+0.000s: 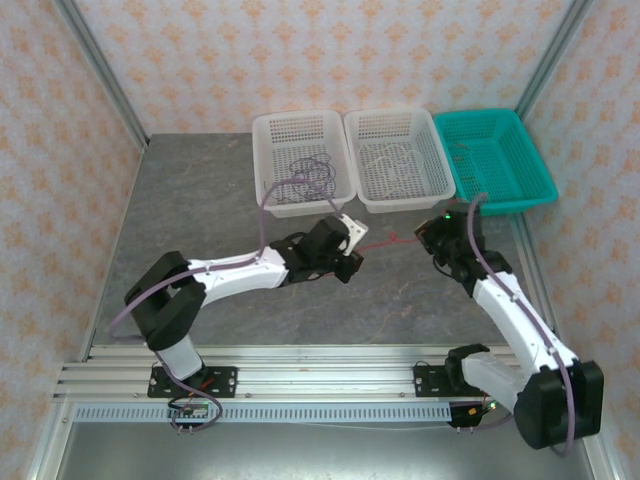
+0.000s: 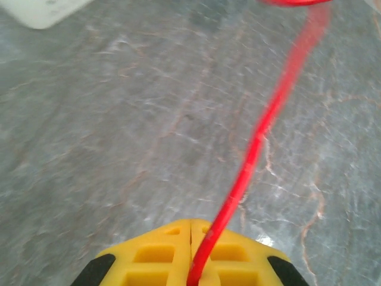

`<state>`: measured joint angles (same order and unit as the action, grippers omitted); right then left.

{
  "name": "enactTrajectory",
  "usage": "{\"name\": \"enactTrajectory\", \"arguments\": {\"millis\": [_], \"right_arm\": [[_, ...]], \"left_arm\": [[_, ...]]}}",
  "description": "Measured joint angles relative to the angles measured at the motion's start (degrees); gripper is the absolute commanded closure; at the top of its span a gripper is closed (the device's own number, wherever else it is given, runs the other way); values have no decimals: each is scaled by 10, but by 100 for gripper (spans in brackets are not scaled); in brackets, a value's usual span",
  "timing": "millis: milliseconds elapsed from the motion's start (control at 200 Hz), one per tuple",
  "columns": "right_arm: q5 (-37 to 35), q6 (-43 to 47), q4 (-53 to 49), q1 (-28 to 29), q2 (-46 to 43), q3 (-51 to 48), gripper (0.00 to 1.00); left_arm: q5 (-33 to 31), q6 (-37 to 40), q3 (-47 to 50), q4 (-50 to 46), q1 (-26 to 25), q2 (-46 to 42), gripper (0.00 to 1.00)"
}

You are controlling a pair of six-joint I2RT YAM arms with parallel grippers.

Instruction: Untangle the cables

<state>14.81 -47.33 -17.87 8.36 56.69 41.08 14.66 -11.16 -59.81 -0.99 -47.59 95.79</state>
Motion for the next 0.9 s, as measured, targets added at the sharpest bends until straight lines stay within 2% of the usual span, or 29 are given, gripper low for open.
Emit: {"name": "enactTrajectory", "arguments": {"millis": [110,235,520,570,661,736,816,901], "right_arm": [[40,-15,-11,-57,-38,-9,100],[72,-26,-17,-64,-38,-19,100],[77,-38,-10,-67,-49,-22,100],[86,-36,16,-68,-57,-29,88],[108,-36,89,-70,-63,-55,59],[126,-44,137,-64,-63,-73,41],[142,-39,164,-50,-73,-81,27],[146,-45,185,-42,-105,-93,17]], "left_arm": [[5,-30,58,50,33,-38,100],[9,-52,80,73,36,-65,100],[11,-68,70,74,40,-67,100],[17,-63,65,72,40,-67,100],[19,-47,49,42,34,-67,100],[19,-33,26,10,22,-67,100],[26,-24,-1,-11,7,-67,100],[30,-21,-32,-32,1,-66,100]]}}
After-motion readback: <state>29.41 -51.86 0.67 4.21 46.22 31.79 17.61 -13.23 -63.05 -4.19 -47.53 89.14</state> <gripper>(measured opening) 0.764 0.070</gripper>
